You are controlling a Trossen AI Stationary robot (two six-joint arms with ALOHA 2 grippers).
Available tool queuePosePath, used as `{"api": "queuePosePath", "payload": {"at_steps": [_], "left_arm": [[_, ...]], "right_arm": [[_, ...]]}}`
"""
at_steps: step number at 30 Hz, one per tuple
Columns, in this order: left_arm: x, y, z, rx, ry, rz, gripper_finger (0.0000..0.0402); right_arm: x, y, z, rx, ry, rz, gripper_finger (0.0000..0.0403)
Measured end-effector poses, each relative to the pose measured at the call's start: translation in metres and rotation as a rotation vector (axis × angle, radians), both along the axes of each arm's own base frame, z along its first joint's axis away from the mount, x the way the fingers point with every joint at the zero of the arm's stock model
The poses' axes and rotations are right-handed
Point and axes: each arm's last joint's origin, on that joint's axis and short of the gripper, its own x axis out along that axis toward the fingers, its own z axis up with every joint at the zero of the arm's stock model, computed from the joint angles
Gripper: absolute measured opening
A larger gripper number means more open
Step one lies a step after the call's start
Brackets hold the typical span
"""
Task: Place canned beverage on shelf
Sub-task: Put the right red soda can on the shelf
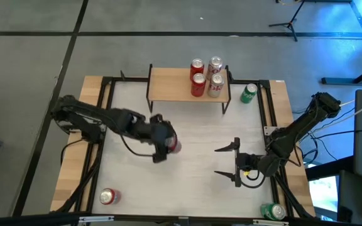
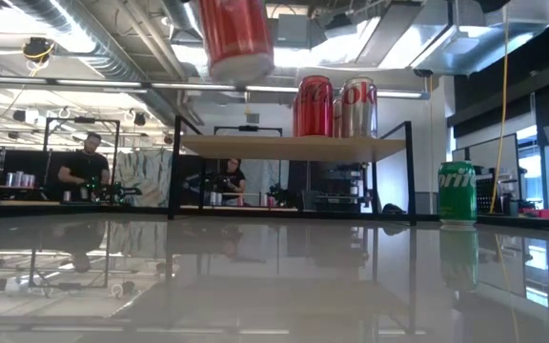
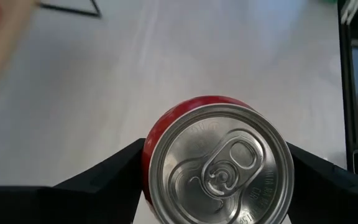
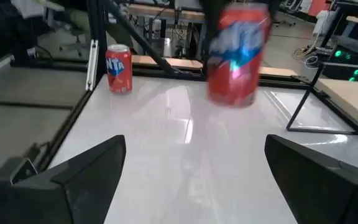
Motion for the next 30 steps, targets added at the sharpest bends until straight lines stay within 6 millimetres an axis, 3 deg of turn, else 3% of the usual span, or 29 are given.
{"api": "queuePosePath", "payload": {"at_steps": [13,22,30], "left_arm": [[-0.018,0.081,0.049,0.052,-0.039,0.078,0.0287],[-0.033,0.139,0.08,0.14,-0.081,0.12,0.0287],[-0.032,0.195,0.084,0.211,-0.08,0.138,0.0288]], "right_arm": [[0.007,-0.006,0.015,-0.206,-0.004,-0.064,0.0381],[0.029,-0.05,0.012,-0.198,0.086,-0.141,0.0381],[0.044,-0.092,0.008,-0.201,0.162,-0.196,0.0381]]}}
